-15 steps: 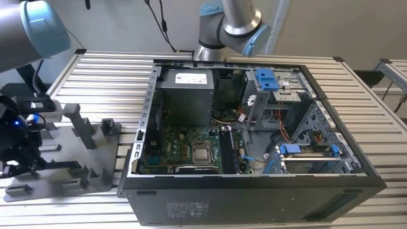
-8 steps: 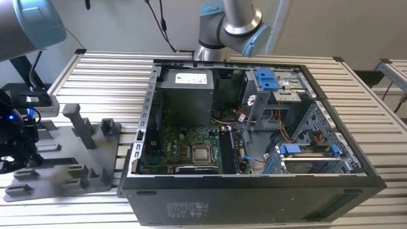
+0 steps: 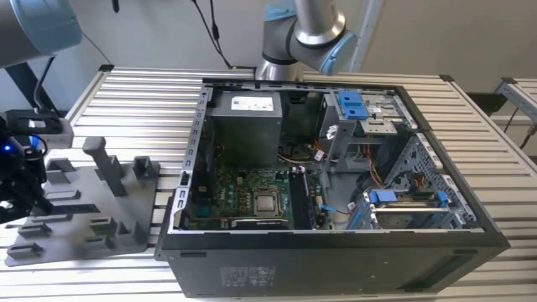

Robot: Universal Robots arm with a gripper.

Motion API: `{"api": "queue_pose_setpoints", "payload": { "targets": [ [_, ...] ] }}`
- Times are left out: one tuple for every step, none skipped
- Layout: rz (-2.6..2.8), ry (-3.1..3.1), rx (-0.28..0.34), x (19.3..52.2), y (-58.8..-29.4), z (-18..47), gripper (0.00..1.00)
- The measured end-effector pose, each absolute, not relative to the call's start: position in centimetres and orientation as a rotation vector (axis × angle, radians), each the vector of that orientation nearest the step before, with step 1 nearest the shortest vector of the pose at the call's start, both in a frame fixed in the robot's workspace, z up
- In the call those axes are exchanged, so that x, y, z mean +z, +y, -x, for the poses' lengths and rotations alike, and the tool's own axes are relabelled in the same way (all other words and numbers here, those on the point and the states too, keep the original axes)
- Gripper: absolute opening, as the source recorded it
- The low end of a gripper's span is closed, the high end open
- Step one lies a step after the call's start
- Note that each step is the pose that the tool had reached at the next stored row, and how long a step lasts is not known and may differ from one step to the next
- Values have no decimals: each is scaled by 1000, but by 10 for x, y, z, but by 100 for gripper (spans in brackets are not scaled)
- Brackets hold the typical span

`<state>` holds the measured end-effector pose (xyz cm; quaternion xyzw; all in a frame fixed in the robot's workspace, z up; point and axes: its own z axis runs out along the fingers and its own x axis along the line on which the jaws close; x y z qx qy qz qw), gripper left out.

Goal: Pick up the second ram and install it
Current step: 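Pick up the second ram and move it above second insertion slot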

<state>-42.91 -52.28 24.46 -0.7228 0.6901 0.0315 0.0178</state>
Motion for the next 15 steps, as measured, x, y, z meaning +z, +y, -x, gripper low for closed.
{"api": "queue_pose_setpoints", "payload": {
  "targets": [
    [2245, 2144, 98, 246, -523, 429, 15],
    [2244, 2145, 98, 247, -523, 429, 15],
    [2244, 2145, 98, 248, -523, 429, 15],
    [2243, 2146, 98, 249, -523, 430, 15],
    [2243, 2146, 98, 249, -523, 430, 15],
    [2243, 2146, 97, 250, -523, 430, 15],
    [2243, 2146, 97, 250, -523, 430, 15],
    [2243, 2146, 97, 251, -523, 430, 15],
    [2243, 2146, 97, 251, -523, 430, 15],
    [2242, 2146, 97, 251, -523, 430, 15],
    [2243, 2146, 97, 252, -523, 430, 15],
    [2243, 2146, 98, 252, -523, 430, 15],
    [2243, 2146, 98, 252, -523, 430, 15],
    [2242, 2146, 98, 252, -523, 430, 15],
    [2242, 2146, 98, 252, -523, 430, 15]
  ]
}}
